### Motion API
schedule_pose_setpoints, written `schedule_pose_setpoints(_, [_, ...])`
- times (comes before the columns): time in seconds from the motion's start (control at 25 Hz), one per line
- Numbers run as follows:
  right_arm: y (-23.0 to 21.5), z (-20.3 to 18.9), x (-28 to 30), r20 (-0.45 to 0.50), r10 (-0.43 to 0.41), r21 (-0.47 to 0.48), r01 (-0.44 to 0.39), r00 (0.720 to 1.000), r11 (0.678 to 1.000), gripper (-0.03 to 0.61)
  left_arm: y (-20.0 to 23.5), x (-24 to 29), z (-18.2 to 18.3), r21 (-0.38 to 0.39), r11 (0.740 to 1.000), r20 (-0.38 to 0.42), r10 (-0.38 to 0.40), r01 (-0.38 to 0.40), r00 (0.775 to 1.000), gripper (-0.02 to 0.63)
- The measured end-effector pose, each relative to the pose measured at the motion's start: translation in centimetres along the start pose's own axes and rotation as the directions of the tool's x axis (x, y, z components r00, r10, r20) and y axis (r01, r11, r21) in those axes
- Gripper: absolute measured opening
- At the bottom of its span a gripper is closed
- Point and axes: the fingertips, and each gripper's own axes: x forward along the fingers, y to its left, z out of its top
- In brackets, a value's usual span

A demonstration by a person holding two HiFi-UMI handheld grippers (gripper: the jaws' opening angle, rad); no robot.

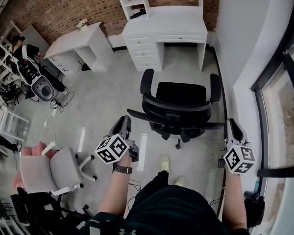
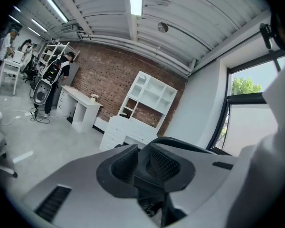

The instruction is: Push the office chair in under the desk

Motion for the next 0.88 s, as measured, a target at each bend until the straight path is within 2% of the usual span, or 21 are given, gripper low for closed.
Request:
schedule_pose_setpoints(0.24, [-0.7, -1.7, 2.9, -0.042, -0.103, -0.002, 0.103, 0.994, 0.995, 0.081, 5.2, 3.6, -0.4, -0.081, 0.994, -0.046, 0.075, -0.079, 0.996, 0.138])
schedule_pose_setpoints(0.48, [-5.1, -4.0, 5.1, -0.123, -0.228, 0.033, 0.234, 0.966, 0.972, 0.161, 7.1, 8.8, -3.0, -0.156, 0.98, -0.123, 0.107, -0.126, 0.987, 0.218])
schedule_pose_setpoints(0.64, [-6.6, -6.5, 6.4, -0.194, -0.291, 0.091, 0.312, 0.937, 0.946, 0.232, 9.4, 10.8, -4.5, -0.227, 0.955, -0.192, 0.147, -0.19, 0.97, 0.284])
schedule_pose_setpoints(0.76, [-7.4, -8.3, 7.5, -0.244, -0.332, 0.138, 0.371, 0.911, 0.918, 0.259, 11.3, 11.8, -5.1, -0.264, 0.938, -0.225, 0.164, -0.222, 0.96, 0.291])
schedule_pose_setpoints(0.88, [-7.9, -9.6, 8.3, -0.279, -0.363, 0.188, 0.421, 0.889, 0.887, 0.273, 12.0, 12.8, -6.6, -0.336, 0.911, -0.278, 0.144, -0.237, 0.95, 0.291])
